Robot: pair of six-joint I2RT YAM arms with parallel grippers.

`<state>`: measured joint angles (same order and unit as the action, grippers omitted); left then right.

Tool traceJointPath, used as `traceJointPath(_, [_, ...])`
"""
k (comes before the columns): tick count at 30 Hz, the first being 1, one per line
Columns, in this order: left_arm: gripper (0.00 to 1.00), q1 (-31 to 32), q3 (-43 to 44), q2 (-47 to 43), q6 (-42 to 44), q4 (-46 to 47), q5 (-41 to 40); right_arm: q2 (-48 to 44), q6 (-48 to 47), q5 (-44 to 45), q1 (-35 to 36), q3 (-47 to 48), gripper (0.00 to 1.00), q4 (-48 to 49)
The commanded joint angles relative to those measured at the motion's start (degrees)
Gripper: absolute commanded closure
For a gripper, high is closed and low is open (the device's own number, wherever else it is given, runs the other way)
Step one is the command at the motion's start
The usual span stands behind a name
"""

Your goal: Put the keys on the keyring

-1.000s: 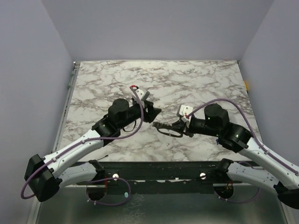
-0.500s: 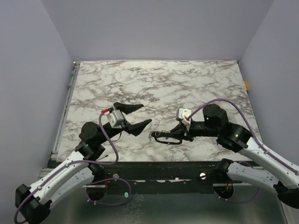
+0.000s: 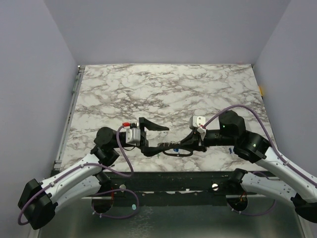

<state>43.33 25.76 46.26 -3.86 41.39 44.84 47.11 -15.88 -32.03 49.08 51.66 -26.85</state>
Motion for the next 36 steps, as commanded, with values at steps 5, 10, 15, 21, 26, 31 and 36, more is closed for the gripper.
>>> traceJointPath(5, [0.32, 3.18, 2.17, 5.02, -1.04, 3.00, 4.23, -0.95, 1.02, -0.02, 0.31, 1.39, 0.99, 4.92])
traceJointPath(10, [0.43, 4.76, 2.60, 7.69, -0.26, 3.17, 1.25, -1.31, 1.55, -0.57, 0.31, 0.52, 0.99, 7.09])
traceJointPath(15, [0.58, 5.89, 3.23, 9.87, 0.24, 3.26, -1.29, -1.56, 1.96, -1.04, 0.31, 0.03, 0.99, 8.46])
traceJointPath(21, [0.71, 6.15, 3.60, 10.72, 0.25, 4.22, -3.80, -1.67, 2.20, -1.54, 0.31, -0.42, 0.99, 8.90])
traceJointPath(26, [0.72, 6.22, 3.60, 11.62, -0.28, 5.06, -3.93, -2.15, 2.58, -1.89, 0.31, -0.82, 0.99, 9.84])
traceJointPath(31, [0.76, 6.37, 3.51, 12.03, -0.10, 5.20, -4.06, -2.08, 2.83, -2.22, 0.31, -0.89, 0.99, 10.45])
traceJointPath(36, [1.00, 6.37, 3.51, 12.49, -0.25, 5.28, -5.04, -2.28, 3.04, -2.56, 0.31, -0.95, 0.99, 10.99])
